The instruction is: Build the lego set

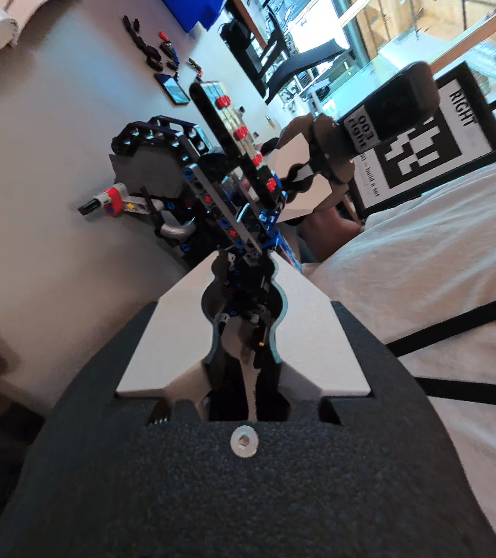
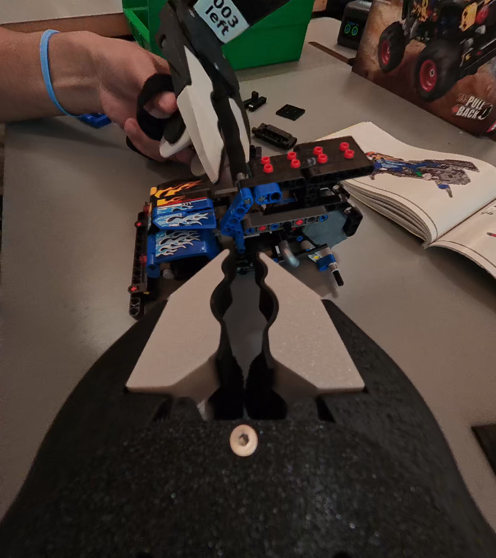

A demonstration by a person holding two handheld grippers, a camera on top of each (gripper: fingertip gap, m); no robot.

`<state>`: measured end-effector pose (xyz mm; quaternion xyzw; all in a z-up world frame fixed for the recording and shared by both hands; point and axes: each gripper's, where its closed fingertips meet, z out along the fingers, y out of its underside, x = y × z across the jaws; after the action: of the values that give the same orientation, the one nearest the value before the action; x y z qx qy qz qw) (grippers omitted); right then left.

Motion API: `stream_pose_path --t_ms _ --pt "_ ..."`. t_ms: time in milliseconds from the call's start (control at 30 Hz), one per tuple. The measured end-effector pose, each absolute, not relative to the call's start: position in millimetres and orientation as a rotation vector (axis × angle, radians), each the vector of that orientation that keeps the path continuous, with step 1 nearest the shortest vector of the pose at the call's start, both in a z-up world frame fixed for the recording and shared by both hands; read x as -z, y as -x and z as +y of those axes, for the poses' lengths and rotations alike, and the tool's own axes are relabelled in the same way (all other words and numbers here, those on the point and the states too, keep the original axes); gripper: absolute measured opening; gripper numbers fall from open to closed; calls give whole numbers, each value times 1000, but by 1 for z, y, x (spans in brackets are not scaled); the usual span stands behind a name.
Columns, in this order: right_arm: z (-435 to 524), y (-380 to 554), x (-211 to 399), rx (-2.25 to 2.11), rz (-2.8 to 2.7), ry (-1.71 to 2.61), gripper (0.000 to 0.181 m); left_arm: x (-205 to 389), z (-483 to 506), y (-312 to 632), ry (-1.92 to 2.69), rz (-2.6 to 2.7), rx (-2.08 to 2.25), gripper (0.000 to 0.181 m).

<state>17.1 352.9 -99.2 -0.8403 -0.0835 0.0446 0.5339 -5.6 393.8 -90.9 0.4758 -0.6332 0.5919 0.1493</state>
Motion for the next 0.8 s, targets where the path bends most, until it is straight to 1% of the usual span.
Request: stream_pose_path --t_ms 133,233,367,800 --pt "353 -14 100 -129 -233 2007 2 91 386 2 -1363 -1739 -1688 20" --pt "353 -14 100 -150 -234 2006 1 92 385 1 -1366 -1751 -1693 15" --pt "353 -13 101 -117 -303 2001 0 92 384 2 -1347 -1745 -1705 14" --pt "355 -12 102 -131 -337 2006 0 92 380 -3 -1354 -1782 -1747 14"
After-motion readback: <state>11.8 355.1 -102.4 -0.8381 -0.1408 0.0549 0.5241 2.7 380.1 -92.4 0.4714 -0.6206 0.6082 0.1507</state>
